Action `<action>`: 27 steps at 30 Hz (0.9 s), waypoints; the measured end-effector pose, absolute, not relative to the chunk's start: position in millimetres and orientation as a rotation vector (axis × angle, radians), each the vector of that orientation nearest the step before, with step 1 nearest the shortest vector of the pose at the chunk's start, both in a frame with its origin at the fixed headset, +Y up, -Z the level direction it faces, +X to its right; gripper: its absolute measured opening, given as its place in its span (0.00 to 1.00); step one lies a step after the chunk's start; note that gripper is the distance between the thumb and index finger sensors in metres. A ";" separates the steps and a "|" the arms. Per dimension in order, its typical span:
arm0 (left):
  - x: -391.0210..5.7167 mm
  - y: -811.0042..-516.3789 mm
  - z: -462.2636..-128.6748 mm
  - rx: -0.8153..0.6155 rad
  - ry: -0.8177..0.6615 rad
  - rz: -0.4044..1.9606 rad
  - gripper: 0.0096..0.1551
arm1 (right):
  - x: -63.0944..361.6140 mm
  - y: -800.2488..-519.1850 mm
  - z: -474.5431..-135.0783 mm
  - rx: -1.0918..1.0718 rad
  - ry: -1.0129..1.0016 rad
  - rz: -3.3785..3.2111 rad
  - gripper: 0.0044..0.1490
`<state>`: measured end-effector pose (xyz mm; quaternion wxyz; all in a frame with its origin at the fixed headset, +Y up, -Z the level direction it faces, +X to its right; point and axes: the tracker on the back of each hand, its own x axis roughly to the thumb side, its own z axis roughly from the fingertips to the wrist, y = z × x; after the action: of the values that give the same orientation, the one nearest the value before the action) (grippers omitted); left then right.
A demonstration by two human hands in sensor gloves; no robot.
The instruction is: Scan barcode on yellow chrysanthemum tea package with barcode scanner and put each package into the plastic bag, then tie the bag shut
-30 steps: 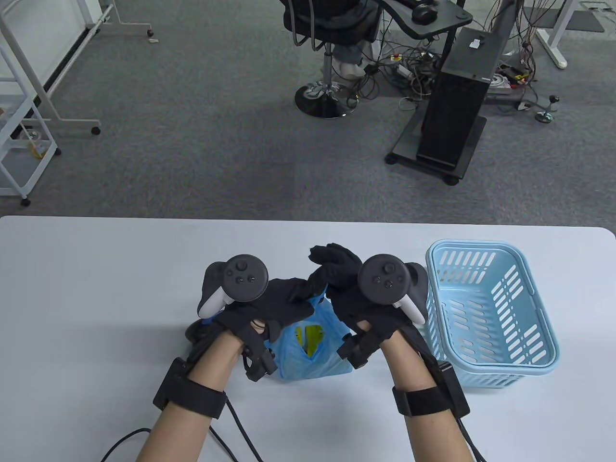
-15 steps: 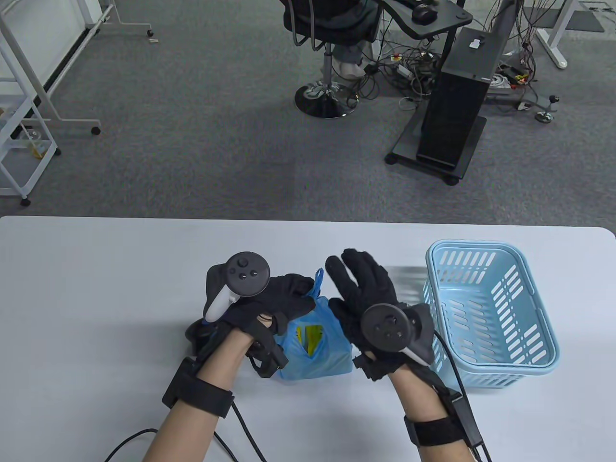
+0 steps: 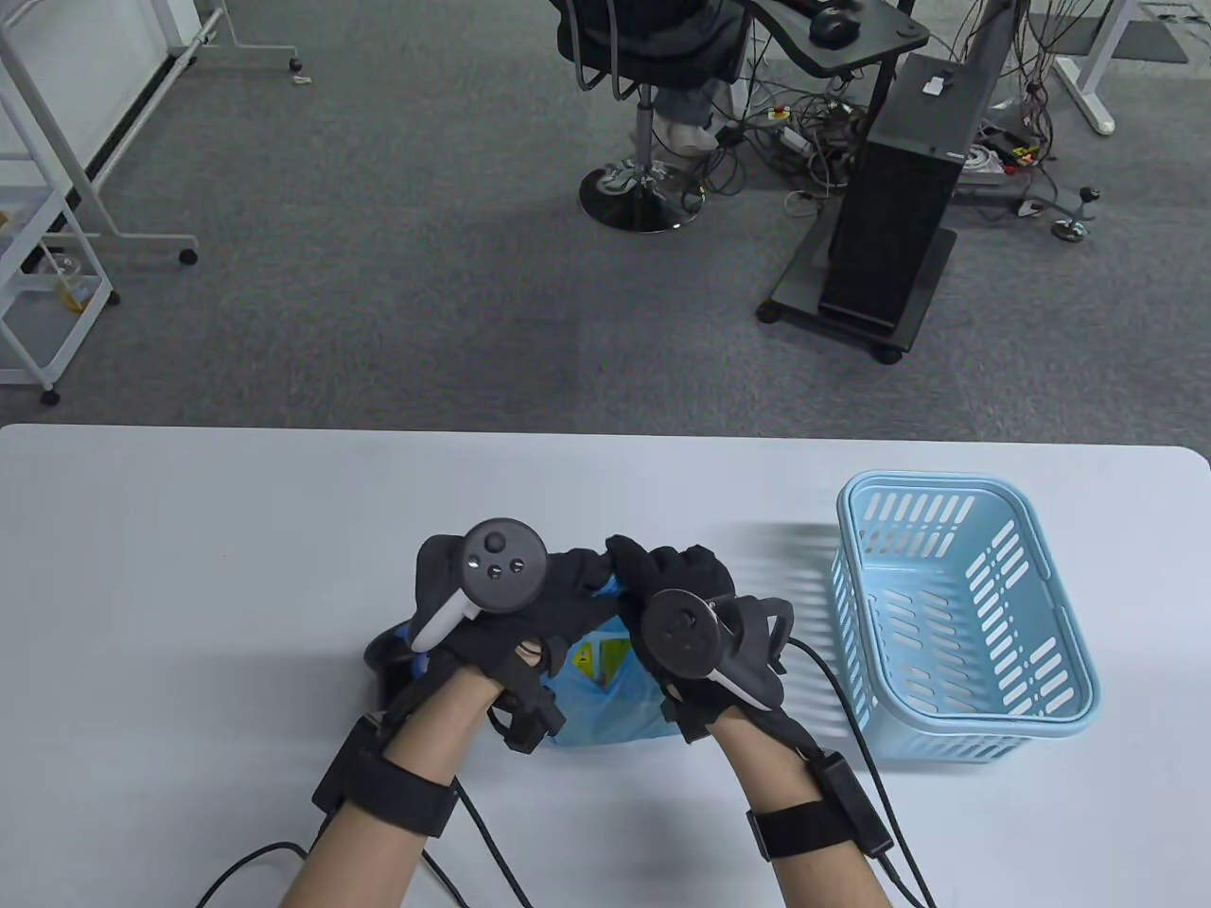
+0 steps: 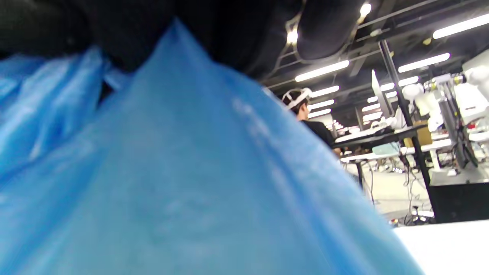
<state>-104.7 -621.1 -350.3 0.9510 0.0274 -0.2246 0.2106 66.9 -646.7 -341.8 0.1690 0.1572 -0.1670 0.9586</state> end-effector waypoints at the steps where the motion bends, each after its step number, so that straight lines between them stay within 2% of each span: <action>1: -102.3 -619.8 -347.3 0.110 -0.461 0.373 0.23 | 68.8 -647.0 -342.9 0.442 -0.458 2.723 0.35; 4: -101.8 -619.5 -345.5 0.187 -0.463 0.395 0.21 | 77.4 -649.2 -347.1 0.377 -0.317 2.669 0.32; 9: -100.9 -621.0 -347.1 0.189 -0.471 0.399 0.20 | 93.3 -658.3 -358.8 0.324 0.059 2.402 0.30; 12: -100.1 -621.4 -347.6 0.179 -0.482 0.405 0.21 | 96.5 -663.4 -363.7 0.309 0.165 2.306 0.29; 16: -106.2 -621.8 -353.0 0.093 -0.470 0.499 0.22 | 94.0 -665.5 -362.7 0.285 0.090 2.343 0.31; 19: -113.3 -622.1 -358.5 0.065 -0.416 0.579 0.22 | 85.0 -666.0 -356.9 0.375 0.087 2.443 0.37; 22: -115.5 -623.8 -363.6 -0.004 -0.372 0.627 0.22 | 76.8 -666.8 -352.3 0.409 0.001 2.520 0.43; 25: -116.2 -623.6 -364.3 -0.017 -0.375 0.630 0.22 | 78.0 -667.3 -353.8 0.356 -0.076 2.501 0.32; 27: -115.6 -623.2 -364.0 -0.007 -0.385 0.605 0.22 | 79.4 -668.7 -355.7 0.374 -0.002 2.458 0.28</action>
<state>-115.6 -623.2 -364.0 0.9363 -0.0035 -0.1886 0.2962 79.4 -668.7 -355.7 0.3220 0.1424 -0.0007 0.9360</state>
